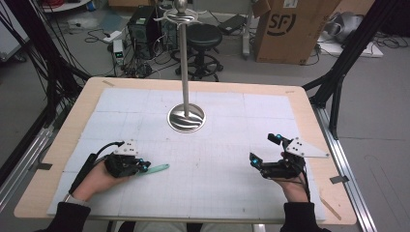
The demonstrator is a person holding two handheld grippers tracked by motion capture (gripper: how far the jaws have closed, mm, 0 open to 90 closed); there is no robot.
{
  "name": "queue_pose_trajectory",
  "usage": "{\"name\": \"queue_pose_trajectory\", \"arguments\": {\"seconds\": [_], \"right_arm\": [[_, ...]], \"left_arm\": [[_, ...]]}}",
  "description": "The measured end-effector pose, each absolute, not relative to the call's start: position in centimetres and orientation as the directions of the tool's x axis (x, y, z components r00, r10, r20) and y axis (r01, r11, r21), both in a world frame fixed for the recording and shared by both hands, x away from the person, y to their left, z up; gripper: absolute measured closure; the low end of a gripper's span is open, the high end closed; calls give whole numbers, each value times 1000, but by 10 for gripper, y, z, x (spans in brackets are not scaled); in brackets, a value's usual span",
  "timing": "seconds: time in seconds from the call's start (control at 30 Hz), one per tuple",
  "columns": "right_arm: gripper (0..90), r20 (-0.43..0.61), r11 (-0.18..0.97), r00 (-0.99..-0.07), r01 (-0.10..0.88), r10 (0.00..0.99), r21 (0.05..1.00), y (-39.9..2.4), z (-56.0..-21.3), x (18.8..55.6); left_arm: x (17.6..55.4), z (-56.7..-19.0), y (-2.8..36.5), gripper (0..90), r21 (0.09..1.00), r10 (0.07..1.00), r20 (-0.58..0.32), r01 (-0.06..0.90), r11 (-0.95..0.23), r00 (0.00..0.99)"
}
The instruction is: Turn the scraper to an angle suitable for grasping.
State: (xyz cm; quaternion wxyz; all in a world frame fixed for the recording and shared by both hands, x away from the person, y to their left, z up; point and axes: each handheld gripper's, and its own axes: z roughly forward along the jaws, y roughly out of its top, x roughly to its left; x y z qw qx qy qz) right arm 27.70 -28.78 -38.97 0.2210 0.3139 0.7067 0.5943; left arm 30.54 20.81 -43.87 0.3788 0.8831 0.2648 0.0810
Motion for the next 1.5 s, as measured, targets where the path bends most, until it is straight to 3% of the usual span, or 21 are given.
{"name": "queue_pose_trajectory", "arguments": {"seconds": [0.27, 0.47, 0.6, 0.67, 0.73, 0.8, 0.83, 0.87, 0.97, 1.13, 1.3, 1.5], "right_arm": [[3, 63, 74, -695, 166, 717, 983, -293, -388, 277], [3, 72, 78, -704, 178, 706, 981, -290, -390, 281], [3, 71, 80, -708, 177, 702, 981, -289, -390, 282], [3, 70, 75, -706, 172, 705, 982, -290, -390, 282], [3, 75, 62, -702, 168, 709, 984, -292, -389, 281], [3, 84, 53, -700, 173, 709, 984, -293, -388, 281], [3, 83, 56, -697, 174, 712, 983, -293, -389, 280], [3, 83, 56, -697, 174, 712, 983, -293, -389, 280], [3, 70, 70, -703, 169, 708, 983, -291, -388, 279], [3, 71, 72, -702, 173, 709, 982, -292, -388, 276], [3, 75, 66, -697, 174, 714, 983, -296, -388, 273], [3, 88, 48, -681, 178, 727, 983, -302, -389, 271]], "left_arm": [[305, -432, 209, 891, 737, 566, -35, 404, -541, 824], [302, -418, 225, 693, 815, 592, -54, 378, -440, 804], [300, -412, 232, 635, 855, 601, -67, 356, -376, 797], [301, -406, 240, 616, 873, 637, -103, 377, -311, 764], [306, -402, 250, 581, 877, 655, -195, 428, -217, 730], [307, -401, 257, 420, 884, 678, -220, 437, -165, 701], [307, -400, 260, 322, 887, 686, -210, 432, -167, 697], [307, -401, 263, 322, 885, 687, -210, 434, -169, 695], [306, -402, 263, 210, 877, 692, -138, 412, -248, 709], [302, -403, 253, 201, 860, 637, -29, 345, -377, 770], [299, -400, 247, 209, 834, 564, -80, 365, -414, 822], [297, -396, 239, 216, 808, 501, -59, 336, -484, 863]]}}
